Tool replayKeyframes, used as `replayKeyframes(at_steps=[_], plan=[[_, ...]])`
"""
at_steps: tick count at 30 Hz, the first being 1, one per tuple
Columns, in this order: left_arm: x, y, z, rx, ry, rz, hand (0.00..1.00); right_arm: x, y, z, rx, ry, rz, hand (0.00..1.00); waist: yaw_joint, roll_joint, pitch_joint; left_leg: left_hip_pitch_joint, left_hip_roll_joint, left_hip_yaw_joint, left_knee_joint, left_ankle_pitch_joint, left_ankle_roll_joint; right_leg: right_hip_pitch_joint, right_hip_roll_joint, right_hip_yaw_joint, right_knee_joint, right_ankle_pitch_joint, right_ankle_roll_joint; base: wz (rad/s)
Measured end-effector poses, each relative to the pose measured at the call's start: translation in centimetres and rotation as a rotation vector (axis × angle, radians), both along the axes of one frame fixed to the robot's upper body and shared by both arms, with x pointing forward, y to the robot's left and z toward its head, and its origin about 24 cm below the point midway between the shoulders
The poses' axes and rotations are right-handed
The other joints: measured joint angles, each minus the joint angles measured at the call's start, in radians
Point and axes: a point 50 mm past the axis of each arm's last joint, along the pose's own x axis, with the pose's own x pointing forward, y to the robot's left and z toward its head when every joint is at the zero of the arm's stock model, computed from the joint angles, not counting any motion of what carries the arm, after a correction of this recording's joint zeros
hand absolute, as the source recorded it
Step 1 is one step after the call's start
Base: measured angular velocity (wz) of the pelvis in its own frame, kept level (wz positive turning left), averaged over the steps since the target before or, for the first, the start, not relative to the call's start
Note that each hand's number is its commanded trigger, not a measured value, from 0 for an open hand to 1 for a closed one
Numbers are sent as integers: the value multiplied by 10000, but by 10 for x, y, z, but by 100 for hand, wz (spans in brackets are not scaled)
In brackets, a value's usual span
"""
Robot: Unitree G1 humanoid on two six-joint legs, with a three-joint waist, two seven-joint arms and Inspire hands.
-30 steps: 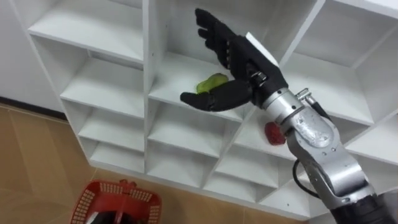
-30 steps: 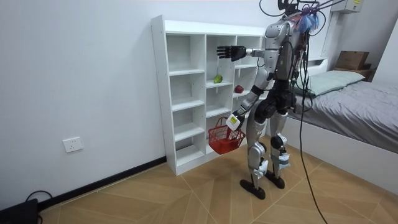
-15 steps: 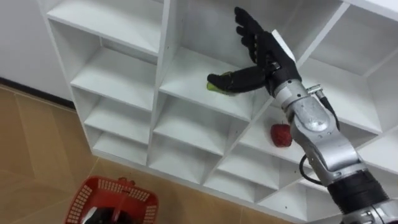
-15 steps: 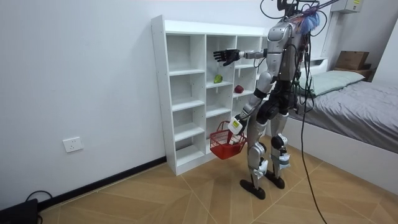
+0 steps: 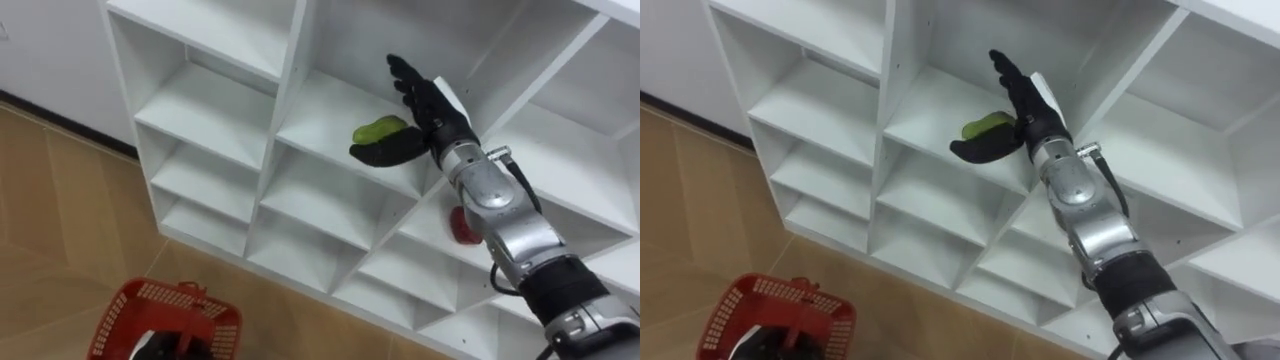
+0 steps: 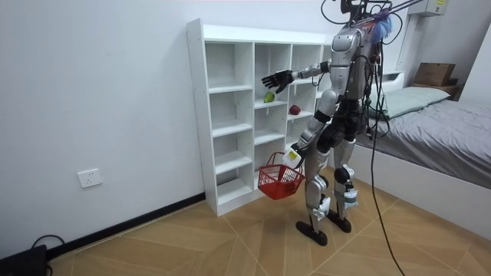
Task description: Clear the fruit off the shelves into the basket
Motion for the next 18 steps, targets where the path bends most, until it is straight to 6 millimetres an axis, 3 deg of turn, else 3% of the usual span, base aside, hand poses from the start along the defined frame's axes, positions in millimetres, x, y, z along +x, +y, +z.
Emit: replayKeyframes(at_steps=[9, 15, 18], plan=[[2, -1, 0, -27, -28, -17, 100, 0, -7, -3, -585, 154, -29, 0, 14, 1, 3, -213, 3, -15, 90, -2, 0, -184, 12, -7, 5, 2, -3, 0], [3, -2, 1, -39, -59, -48, 100, -1, -12, -9, -1567, 230, -1, 0, 229, -7, 6, -290, -3, -24, 96, -1, 1, -255, 9, -14, 7, 3, -5, 0], [6, -3, 2, -38, -143, -89, 100, 3, -15, -9, -1994, 299, -50, 0, 268, -12, 93, -348, -11, -56, 130, -1, 1, -262, 13, -77, 9, 3, -5, 6]])
